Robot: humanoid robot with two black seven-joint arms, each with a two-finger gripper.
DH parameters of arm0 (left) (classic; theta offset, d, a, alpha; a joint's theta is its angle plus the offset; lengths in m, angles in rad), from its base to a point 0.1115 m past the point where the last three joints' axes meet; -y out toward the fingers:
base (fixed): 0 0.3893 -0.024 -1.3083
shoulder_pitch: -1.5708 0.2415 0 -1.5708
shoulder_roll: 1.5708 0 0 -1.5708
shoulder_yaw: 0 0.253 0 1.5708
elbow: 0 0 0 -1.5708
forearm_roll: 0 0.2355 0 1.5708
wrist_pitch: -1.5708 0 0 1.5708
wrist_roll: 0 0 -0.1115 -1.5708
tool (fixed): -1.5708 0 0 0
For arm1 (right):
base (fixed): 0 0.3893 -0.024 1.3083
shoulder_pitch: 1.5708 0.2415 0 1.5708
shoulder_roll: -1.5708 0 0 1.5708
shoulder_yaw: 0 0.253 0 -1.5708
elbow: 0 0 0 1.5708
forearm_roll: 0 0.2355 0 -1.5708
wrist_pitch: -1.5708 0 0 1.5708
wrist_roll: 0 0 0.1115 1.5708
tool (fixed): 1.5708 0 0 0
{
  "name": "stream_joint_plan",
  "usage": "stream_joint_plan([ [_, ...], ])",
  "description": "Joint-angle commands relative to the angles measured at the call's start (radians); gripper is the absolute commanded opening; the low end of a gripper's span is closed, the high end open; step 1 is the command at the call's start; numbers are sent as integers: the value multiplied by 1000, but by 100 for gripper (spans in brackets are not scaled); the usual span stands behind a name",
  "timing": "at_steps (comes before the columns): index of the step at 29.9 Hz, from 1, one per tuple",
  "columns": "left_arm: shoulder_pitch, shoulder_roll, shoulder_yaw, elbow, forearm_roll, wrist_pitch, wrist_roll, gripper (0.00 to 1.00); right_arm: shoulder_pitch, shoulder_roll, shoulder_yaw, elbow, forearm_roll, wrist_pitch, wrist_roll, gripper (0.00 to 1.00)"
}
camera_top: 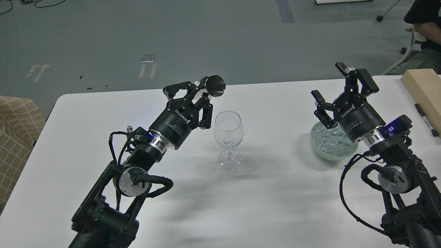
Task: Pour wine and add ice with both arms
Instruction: 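Tilt the silver cup with the left gripper to pour into the glass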
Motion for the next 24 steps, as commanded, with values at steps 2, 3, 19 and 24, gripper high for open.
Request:
stream_joint_plan([
  [2, -10, 0, -1, -1, 8, 0, 0, 9, 1, 0, 0, -2, -1, 0, 0, 100],
  [3, -13, 0, -1, -1, 8, 0, 0, 9, 1, 0, 0, -2, 1, 0, 0, 100],
  [19, -15, 12, -1, -3, 71, -19, -31, 9, 3, 0, 0, -1, 1, 0, 0, 100],
  [24, -15, 21, -1, -4, 99, -23, -51, 9, 1, 0, 0, -1, 1, 0, 0, 100],
])
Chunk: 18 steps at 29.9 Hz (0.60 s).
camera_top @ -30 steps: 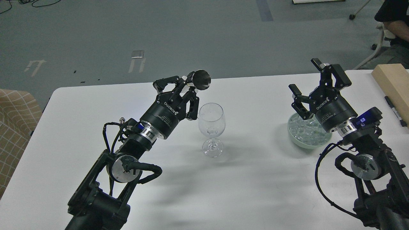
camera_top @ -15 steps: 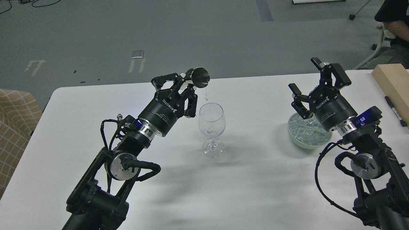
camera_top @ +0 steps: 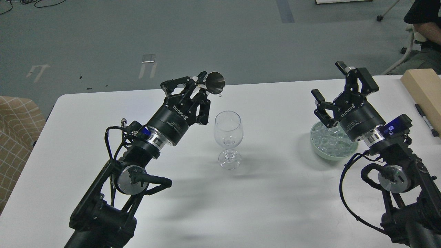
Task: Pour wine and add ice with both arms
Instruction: 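Tilt the silver cup with the left gripper to pour into the glass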
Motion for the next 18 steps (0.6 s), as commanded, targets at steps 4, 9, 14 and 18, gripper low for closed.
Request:
stream_joint_plan([
  [4, 0, 4, 0, -4, 12, -6, -9, 9, -2, 0, 0, -1, 0, 0, 0, 100],
  [9, 0, 4, 0, -4, 20, -11, -12, 9, -1, 0, 0, -1, 0, 0, 0, 100],
  [14, 0, 2, 0, -8, 43, -22, -12, 9, 2, 0, 0, -3, 0, 0, 0, 100],
  [18, 0, 2, 3, -8, 57, -22, -29, 9, 4, 0, 2, -1, -2, 0, 0, 100],
])
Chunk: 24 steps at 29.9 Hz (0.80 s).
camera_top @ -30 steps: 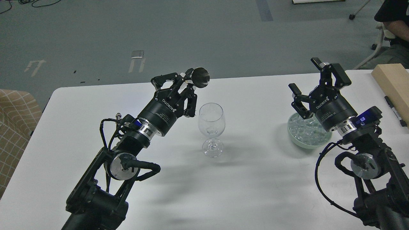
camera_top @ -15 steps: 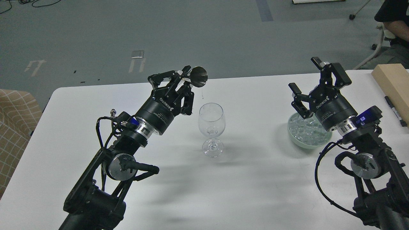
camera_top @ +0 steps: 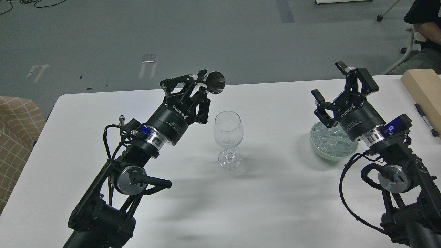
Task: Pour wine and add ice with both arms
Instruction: 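Tilt the silver cup with the left gripper to pour into the glass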
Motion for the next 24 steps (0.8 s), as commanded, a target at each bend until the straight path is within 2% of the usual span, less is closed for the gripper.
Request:
stream_joint_plan([
  [1, 0, 0, 2, 0, 12, -1, -12, 9, 1, 0, 1, 1, 0, 0, 0, 100],
  [7, 2, 3, 3, 0, 80, -7, -35, 9, 1, 0, 1, 1, 0, 0, 0, 100],
  [12, 2, 3, 3, 0, 98, -13, -38, 9, 3, 0, 1, 1, 0, 0, 0, 100],
  [15, 2, 6, 3, 1, 121, -15, -58, 9, 4, 0, 1, 1, 0, 0, 0, 100],
  [24, 2, 30, 3, 12, 127, -18, -69, 9, 9, 0, 3, 1, 0, 0, 0, 100],
])
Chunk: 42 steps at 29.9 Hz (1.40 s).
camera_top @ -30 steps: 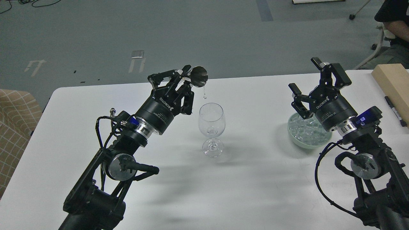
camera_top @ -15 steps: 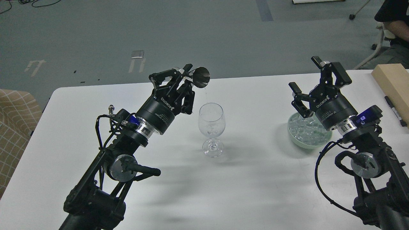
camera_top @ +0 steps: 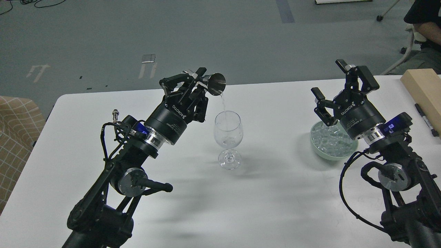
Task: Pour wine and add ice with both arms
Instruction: 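Tilt the silver cup with the left gripper to pour into the glass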
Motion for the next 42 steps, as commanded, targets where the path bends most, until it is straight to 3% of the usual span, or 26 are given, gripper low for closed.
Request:
stream_joint_plan([
  [1, -2, 14, 0, 8, 6, 1, -13, 9, 0, 0, 0, 1, 0, 0, 0, 100],
  [7, 0, 23, 0, 20, 49, -1, -47, 9, -2, 0, -1, 1, 0, 0, 0, 100],
  [42, -8, 14, 11, -8, 125, 4, -50, 9, 47, 0, -1, -7, -1, 0, -2, 100],
])
